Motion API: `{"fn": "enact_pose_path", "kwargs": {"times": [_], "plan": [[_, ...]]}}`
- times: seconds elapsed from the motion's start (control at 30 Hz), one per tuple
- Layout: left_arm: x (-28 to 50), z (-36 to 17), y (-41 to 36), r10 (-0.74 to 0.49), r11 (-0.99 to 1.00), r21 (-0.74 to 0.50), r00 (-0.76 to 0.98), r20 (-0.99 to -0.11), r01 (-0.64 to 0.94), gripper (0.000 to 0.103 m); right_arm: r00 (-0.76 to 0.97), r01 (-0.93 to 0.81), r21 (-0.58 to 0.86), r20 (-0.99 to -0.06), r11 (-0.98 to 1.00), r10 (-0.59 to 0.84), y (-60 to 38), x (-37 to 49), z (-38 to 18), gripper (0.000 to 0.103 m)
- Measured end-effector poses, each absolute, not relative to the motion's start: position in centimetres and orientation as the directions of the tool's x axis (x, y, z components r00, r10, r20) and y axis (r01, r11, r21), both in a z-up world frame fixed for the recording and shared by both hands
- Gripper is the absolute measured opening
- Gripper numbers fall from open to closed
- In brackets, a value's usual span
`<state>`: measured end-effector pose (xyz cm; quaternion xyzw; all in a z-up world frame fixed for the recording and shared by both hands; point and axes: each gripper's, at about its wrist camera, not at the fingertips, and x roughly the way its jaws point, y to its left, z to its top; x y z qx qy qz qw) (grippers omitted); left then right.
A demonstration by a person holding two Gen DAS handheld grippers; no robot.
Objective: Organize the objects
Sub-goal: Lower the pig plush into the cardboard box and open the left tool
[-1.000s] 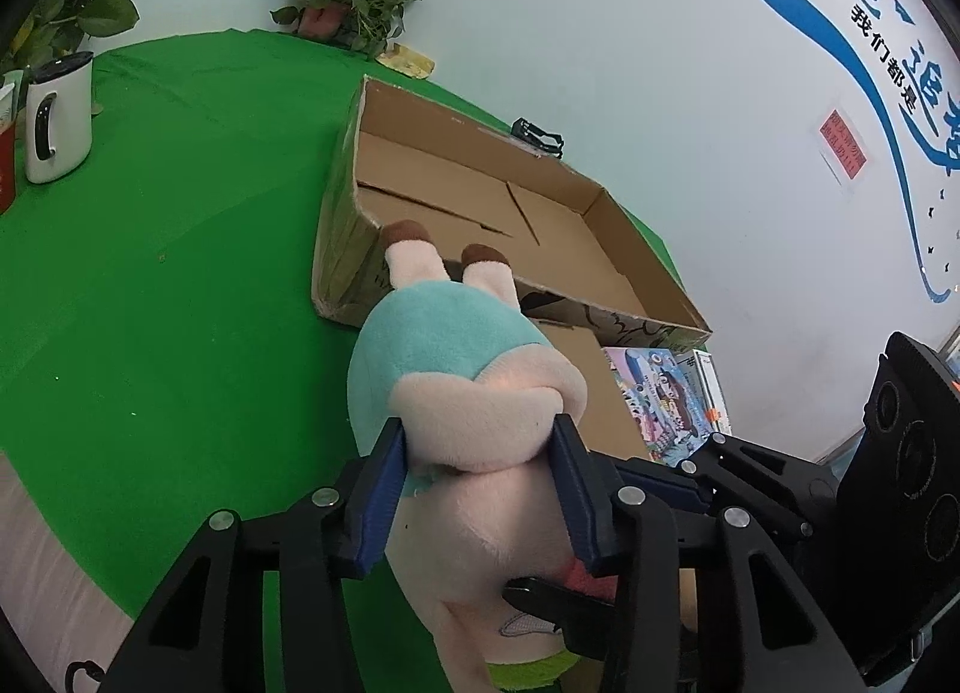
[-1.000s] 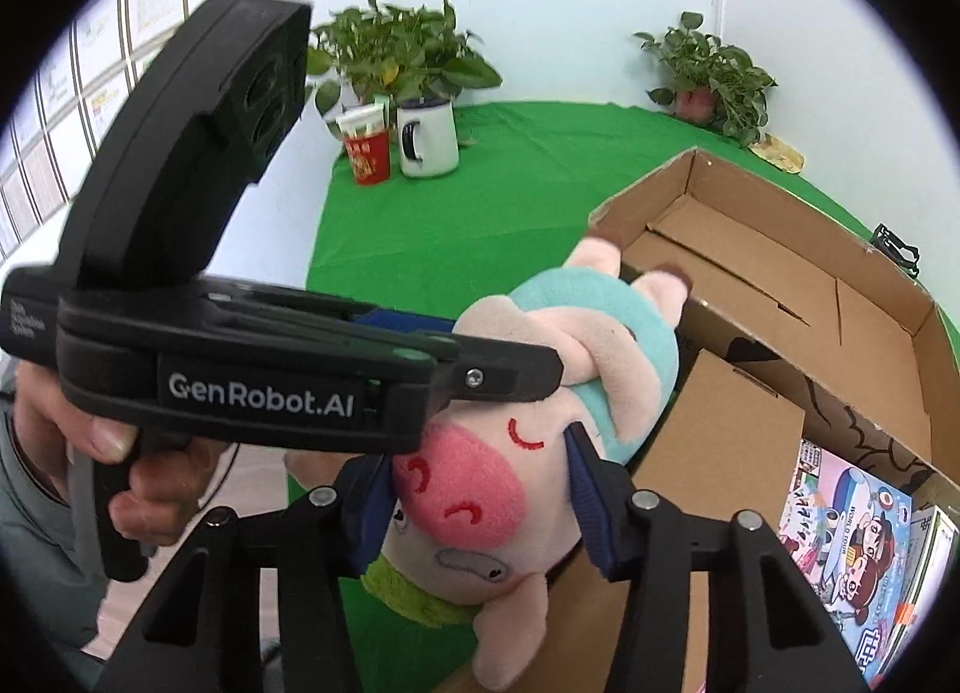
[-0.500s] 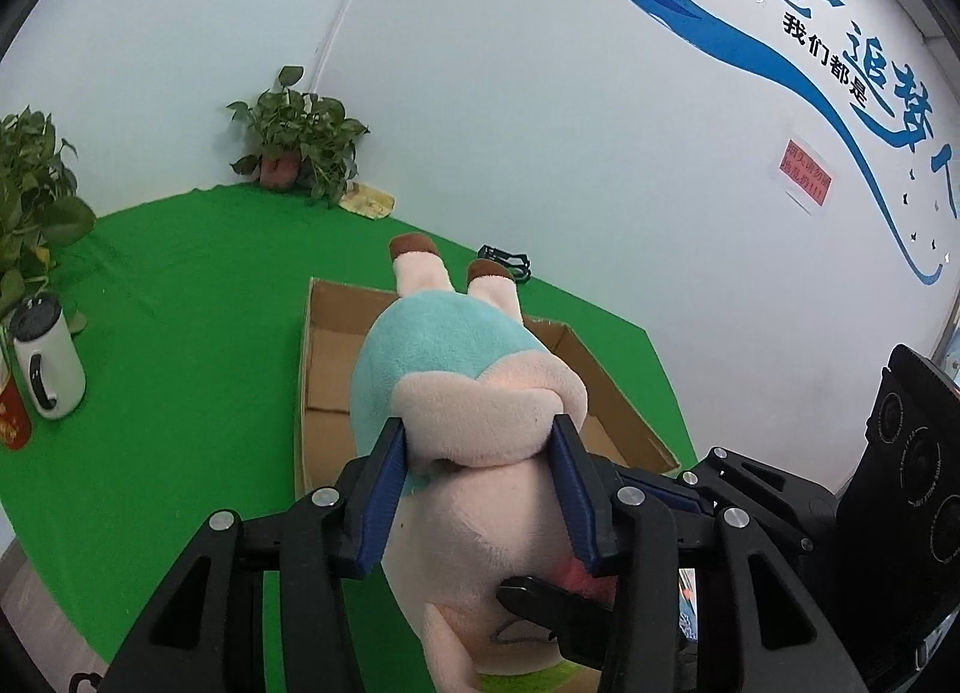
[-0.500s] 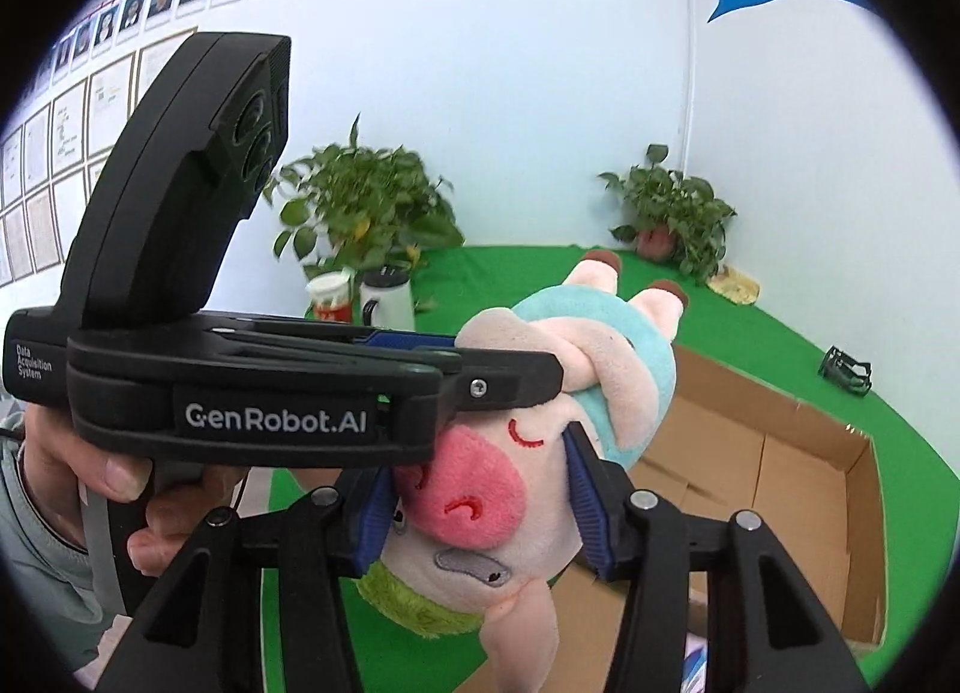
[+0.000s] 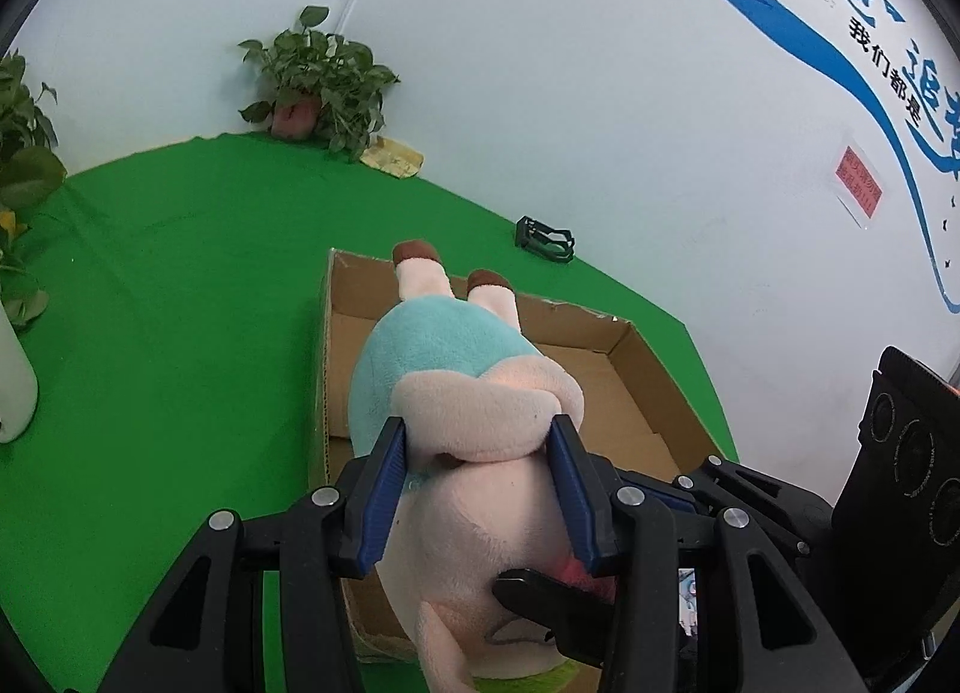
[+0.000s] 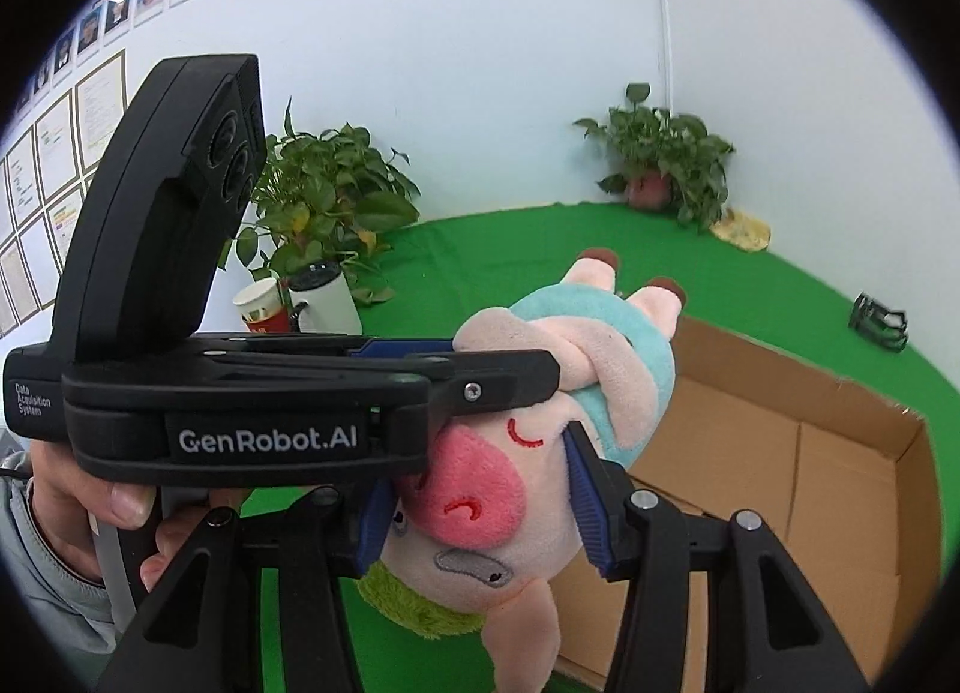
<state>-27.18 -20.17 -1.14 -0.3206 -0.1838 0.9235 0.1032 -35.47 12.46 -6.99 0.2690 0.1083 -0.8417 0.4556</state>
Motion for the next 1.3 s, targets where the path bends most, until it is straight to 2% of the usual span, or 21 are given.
{"fn": "enact_pose_path", "kwargs": {"times": [0.2, 0.37, 0.5, 0.6, 0.67, 0.7, 0.77, 0.87, 0.97, 1.0, 1.07, 1.17, 1.3], "plan": [[-30.3, -5.8, -21.1, 0.343, -0.898, -0.435, -0.729, -0.592, -0.069, 0.035, -0.448, 0.788, 0.084, -0.601, -0.610, -0.662, 10.9, -38.5, -10.2, 0.051], [-31.1, -8.7, -20.7, 0.312, -0.916, -0.399, -0.698, -0.645, -0.042, 0.035, -0.347, 0.762, 0.218, -0.658, -0.610, -0.668, 10.7, -40.8, -12.2, 0.052], [-30.2, -9.7, -21.7, 0.304, -0.909, -0.416, -0.693, -0.654, -0.006, 0.035, -0.293, 0.782, 0.254, -0.657, -0.570, -0.695, 10.7, -39.7, -12.5, 0.053], [-29.2, -9.8, -21.9, 0.298, -0.907, -0.421, -0.698, -0.651, 0.005, 0.035, -0.278, 0.781, 0.270, -0.658, -0.564, -0.700, 10.2, -39.9, -12.6, 0.058], [-28.5, -9.6, -21.8, 0.297, -0.909, -0.417, -0.708, -0.641, -0.004, 0.037, -0.281, 0.784, 0.259, -0.662, -0.564, -0.695, 10.0, -39.7, -12.7, 0.067], [-28.2, -9.4, -21.7, 0.299, -0.908, -0.418, -0.715, -0.632, -0.010, 0.041, -0.291, 0.790, 0.235, -0.669, -0.566, -0.684, 9.9, -39.4, -12.6, 0.075], [-27.3, -9.0, -21.8, 0.299, -0.906, -0.423, -0.735, -0.609, -0.018, 0.049, -0.307, 0.798, 0.203, -0.672, -0.567, -0.674, 10.1, -39.2, -12.7, 0.081], [-25.1, -7.6, -21.7, 0.261, -0.915, -0.403, -0.785, -0.562, -0.015, 0.066, -0.328, 0.790, 0.189, -0.673, -0.583, -0.663, 10.9, -38.7, -12.0, 0.086], [-22.5, -5.0, -21.1, 0.174, -0.949, -0.315, -0.843, -0.509, -0.006, 0.081, -0.450, 0.734, 0.069, -0.695, -0.675, -0.560, 12.6, -37.6, -11.5, 0.099], [-21.5, -4.2, -20.7, 0.159, -0.954, -0.298, -0.860, -0.485, -0.008, 0.090, -0.494, 0.710, 0.024, -0.695, -0.704, -0.522, 13.4, -37.1, -11.2, 0.103], [-19.0, -2.5, -20.0, 0.125, -0.964, -0.267, -0.896, -0.426, -0.007, 0.102, -0.551, 0.685, -0.025, -0.671, -0.728, -0.495, 15.6, -36.2, -10.3, 0.102], [-15.1, -0.7, -17.9, 0.054, -0.982, -0.186, -0.928, -0.368, 0.016, 0.103, -0.635, 0.614, -0.060, -0.629, -0.787, -0.448, 19.7, -34.7, -9.4, 0.102], [-10.9, -0.1, -14.2, -0.002, -0.994, -0.104, -0.933, -0.361, 0.042, 0.103, -0.698, 0.559, -0.077, -0.582, -0.826, -0.418, 25.2, -31.8, -8.7, 0.102]]}}
